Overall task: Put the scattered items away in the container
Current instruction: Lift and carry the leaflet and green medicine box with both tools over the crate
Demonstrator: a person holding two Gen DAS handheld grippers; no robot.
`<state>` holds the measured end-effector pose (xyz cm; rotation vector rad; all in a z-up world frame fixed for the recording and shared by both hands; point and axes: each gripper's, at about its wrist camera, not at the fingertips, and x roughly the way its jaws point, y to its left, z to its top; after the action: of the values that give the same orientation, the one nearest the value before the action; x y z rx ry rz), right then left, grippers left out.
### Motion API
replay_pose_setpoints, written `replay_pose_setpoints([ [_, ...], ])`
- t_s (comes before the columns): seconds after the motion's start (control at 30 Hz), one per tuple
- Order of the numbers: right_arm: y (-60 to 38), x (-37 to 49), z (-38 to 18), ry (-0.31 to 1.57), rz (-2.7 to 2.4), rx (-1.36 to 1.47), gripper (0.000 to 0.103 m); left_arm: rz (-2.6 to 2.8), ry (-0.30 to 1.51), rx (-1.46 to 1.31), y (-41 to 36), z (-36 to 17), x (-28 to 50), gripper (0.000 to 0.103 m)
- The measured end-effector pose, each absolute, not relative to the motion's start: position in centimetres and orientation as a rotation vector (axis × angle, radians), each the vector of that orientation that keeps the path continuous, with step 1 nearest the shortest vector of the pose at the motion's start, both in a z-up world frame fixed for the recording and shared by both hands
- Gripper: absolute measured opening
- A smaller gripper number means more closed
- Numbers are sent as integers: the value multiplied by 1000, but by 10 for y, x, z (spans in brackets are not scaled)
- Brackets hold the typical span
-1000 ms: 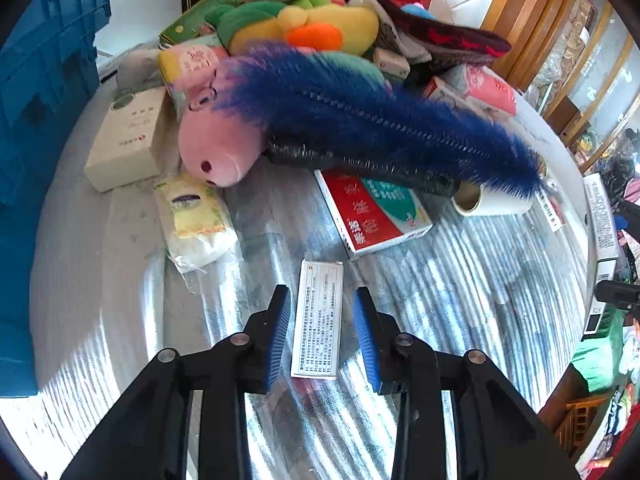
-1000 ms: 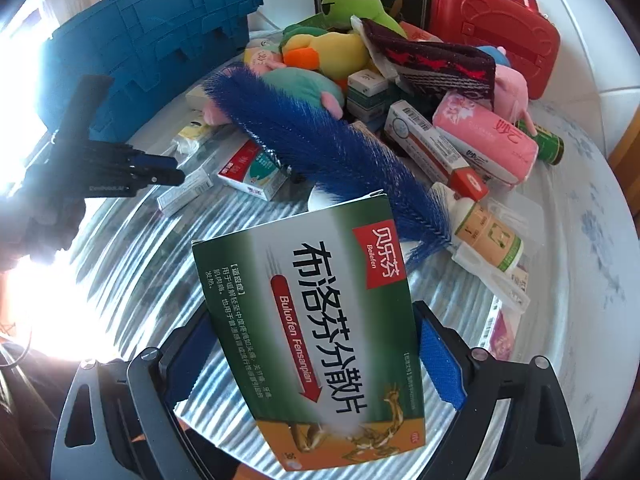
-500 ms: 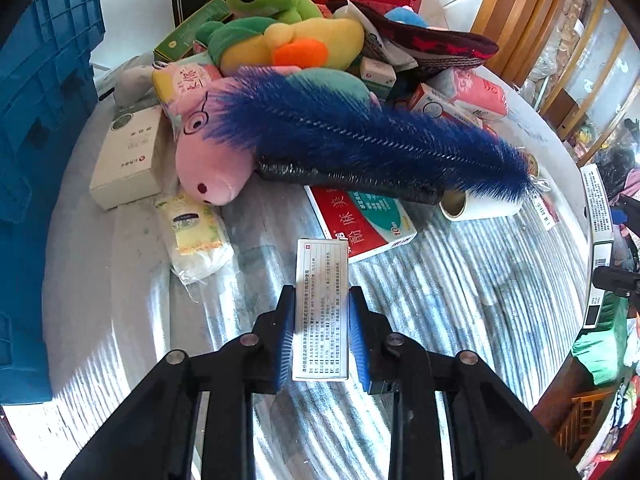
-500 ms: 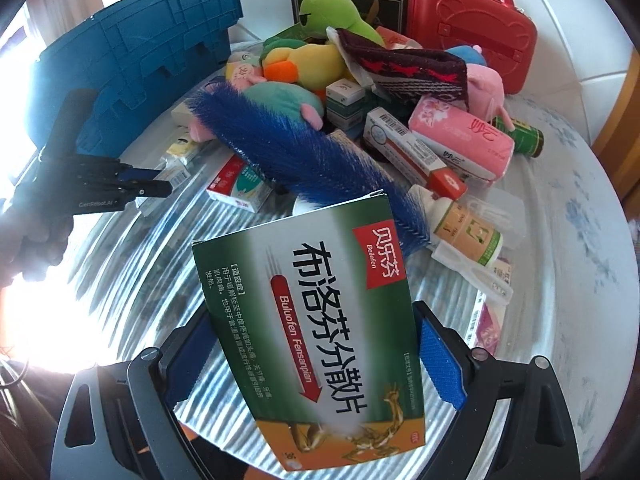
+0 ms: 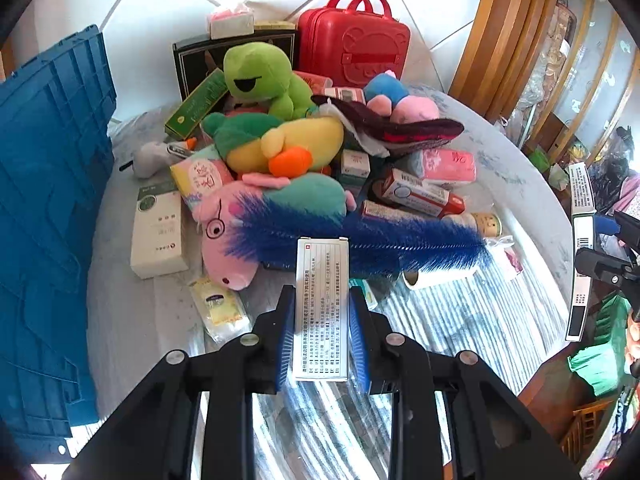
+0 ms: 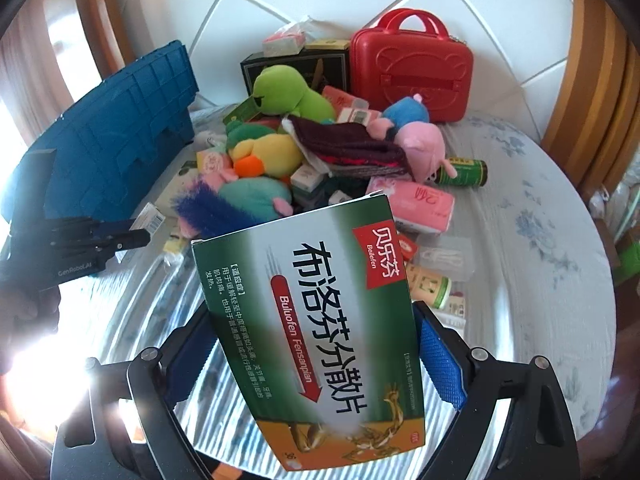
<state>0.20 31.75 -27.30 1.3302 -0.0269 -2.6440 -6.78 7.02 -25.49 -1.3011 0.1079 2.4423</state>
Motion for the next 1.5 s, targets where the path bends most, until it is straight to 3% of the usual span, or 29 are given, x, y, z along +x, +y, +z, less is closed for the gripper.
replay_pose_setpoints([
  [0.4,322,8,-178,-187,-2831,1245,93,2497,103,-1138,73,-136,-64,25],
  [0.8,303,20,-109,-202,-2923,1102,93,2534,112,-975,66,-51,-47,25],
  [1.5,184,11,-65,-104,-2931,967,93,2616,64,-850,-42,-10,-47,25],
])
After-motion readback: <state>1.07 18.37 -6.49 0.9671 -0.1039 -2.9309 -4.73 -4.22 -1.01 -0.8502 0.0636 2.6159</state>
